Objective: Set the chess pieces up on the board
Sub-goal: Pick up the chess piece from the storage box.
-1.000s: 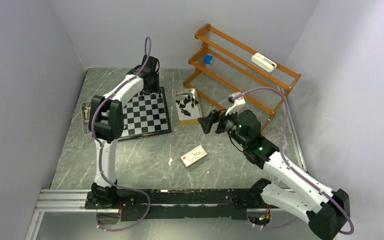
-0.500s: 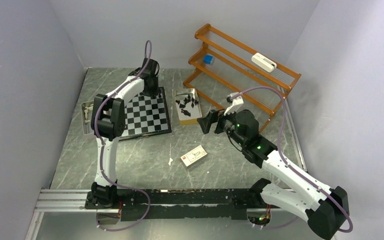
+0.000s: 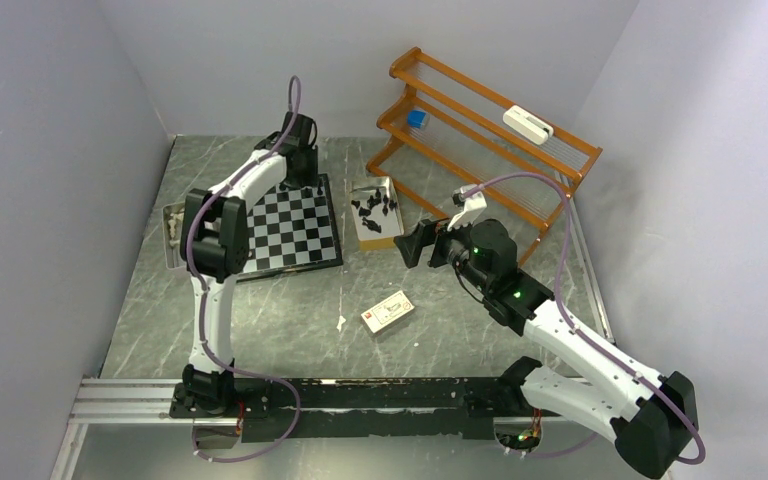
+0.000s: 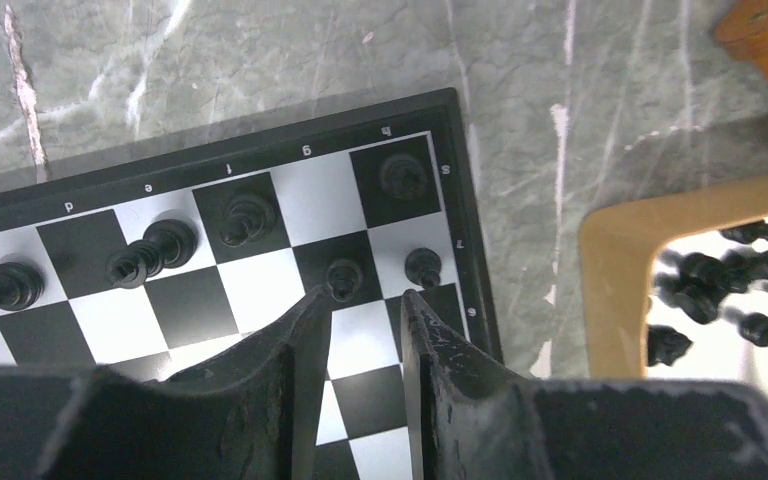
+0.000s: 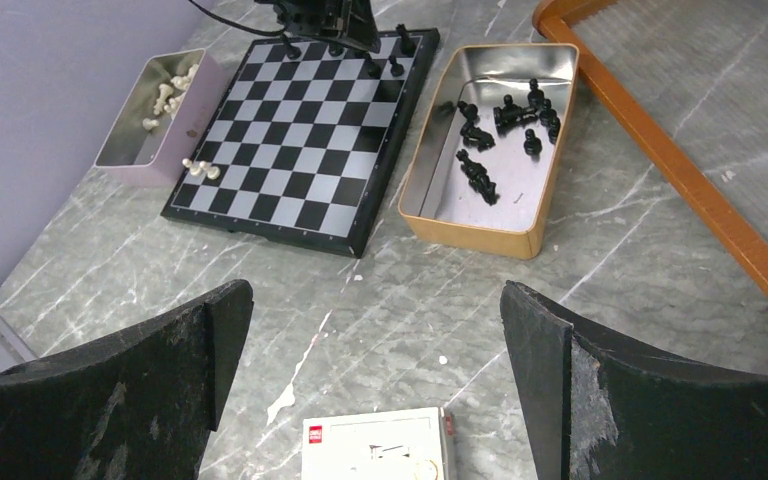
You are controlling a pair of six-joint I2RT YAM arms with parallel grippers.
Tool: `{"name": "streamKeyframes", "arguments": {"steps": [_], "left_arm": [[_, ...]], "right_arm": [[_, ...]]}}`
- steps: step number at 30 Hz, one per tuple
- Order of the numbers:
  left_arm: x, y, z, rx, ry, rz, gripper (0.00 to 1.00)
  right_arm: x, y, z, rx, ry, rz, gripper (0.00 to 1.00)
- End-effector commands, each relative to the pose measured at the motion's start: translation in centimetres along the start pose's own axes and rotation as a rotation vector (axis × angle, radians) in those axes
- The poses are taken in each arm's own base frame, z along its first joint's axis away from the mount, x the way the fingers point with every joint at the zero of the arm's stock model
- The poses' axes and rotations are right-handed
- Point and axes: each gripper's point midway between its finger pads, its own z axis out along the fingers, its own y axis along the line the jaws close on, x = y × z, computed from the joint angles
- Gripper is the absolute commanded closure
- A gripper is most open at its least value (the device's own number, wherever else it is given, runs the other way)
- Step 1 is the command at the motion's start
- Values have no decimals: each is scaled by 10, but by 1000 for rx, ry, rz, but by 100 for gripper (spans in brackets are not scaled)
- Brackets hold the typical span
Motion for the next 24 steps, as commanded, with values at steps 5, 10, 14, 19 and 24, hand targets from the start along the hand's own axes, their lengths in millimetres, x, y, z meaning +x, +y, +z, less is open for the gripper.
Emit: {"name": "streamKeyframes", "arguments": {"steps": [5,10,14,19,24], "left_arm": [[-33,-66,-41,116,-119,61,65],[-21,-103,-42,155,-107,119,66],[-11,-127,-40,179,-96,167,67],[-3,-140,-30,185,-80,209,67],[6,-150,-18,195,-74,255,66]], "right_arm": [[1,-4,2,17,0,-16,0],[1,-4,2,16,0,-17,0],[2,-5,1,20,-4,-16,0],[4,-6,0,23,-2,-20,0],[8,-9,1,34,1,-22,0]]}}
